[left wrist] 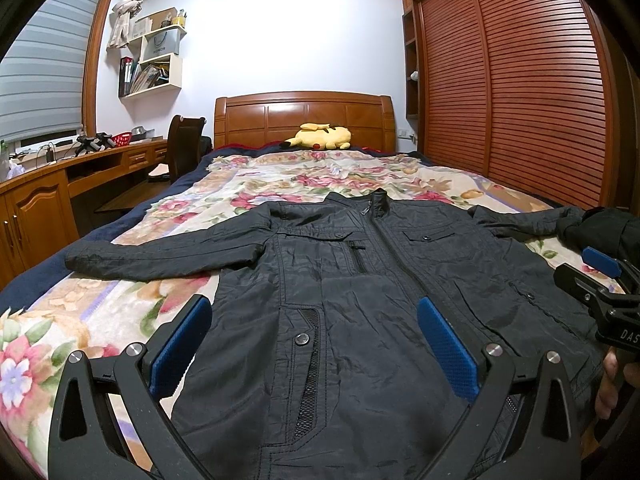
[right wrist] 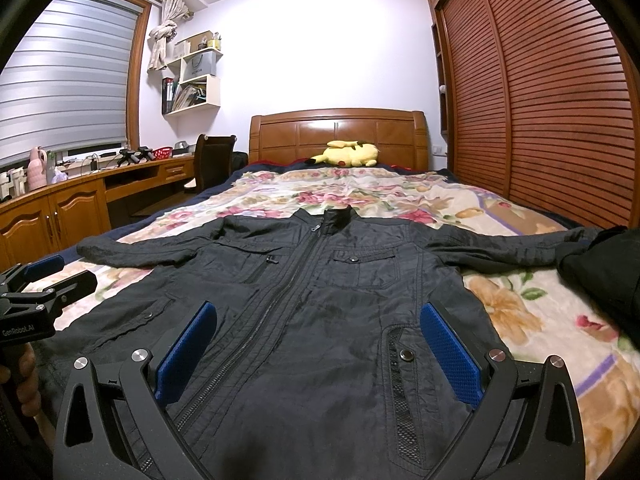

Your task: Fold large clothes

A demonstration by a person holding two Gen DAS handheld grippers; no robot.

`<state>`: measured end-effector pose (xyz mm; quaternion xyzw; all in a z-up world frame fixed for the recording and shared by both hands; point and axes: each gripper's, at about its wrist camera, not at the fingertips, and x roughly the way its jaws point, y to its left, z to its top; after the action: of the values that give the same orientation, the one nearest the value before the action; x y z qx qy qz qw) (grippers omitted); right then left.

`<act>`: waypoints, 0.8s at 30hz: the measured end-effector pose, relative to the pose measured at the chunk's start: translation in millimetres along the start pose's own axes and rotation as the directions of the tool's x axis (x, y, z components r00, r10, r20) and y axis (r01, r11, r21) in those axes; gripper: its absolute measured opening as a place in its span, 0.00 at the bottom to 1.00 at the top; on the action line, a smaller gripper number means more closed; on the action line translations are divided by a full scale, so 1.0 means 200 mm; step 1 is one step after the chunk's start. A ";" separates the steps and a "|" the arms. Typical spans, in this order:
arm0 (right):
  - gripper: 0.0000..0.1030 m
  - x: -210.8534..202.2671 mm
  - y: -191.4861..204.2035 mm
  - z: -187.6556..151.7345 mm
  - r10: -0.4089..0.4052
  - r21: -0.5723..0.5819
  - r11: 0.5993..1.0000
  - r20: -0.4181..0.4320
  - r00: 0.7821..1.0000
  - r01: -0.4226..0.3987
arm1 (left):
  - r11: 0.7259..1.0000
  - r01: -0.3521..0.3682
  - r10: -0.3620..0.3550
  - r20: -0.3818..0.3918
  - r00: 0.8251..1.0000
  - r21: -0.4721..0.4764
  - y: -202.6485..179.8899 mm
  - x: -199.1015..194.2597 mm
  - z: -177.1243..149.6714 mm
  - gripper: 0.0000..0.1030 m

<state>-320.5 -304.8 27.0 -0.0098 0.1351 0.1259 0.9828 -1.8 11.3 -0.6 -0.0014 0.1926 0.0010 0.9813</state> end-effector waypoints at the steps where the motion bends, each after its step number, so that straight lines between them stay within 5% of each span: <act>1: 0.99 0.00 0.00 0.00 0.000 0.000 1.000 0.000 1.000 0.000 | 1.000 0.000 0.000 0.000 1.000 0.000 0.01 0.00 0.00 1.00; 24: 0.99 0.01 0.02 0.00 0.011 -0.010 1.000 -0.010 1.000 -0.011 | 1.000 -0.004 0.004 -0.023 1.000 -0.013 0.05 -0.03 -0.01 1.00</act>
<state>-320.7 -299.8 25.8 -0.0145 0.1395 0.1321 0.9813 -7.8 22.3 0.6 -0.0075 0.2036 0.0043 0.9790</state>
